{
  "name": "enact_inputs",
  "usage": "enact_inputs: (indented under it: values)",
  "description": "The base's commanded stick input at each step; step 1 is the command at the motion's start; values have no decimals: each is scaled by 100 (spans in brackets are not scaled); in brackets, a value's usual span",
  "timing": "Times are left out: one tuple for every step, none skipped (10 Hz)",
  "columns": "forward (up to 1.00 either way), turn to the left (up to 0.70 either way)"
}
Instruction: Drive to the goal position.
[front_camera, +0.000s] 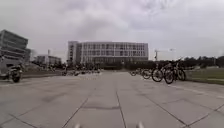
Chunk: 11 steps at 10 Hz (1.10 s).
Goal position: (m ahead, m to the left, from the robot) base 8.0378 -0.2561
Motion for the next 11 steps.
enact_inputs:
  values:
    - [50,0]
    - [50,0]
    - [50,0]
    - [50,0]
    - [50,0]
    - [50,0]
    - [50,0]
    - [50,0]
    - [50,0]
    - [50,0]
    - [50,0]
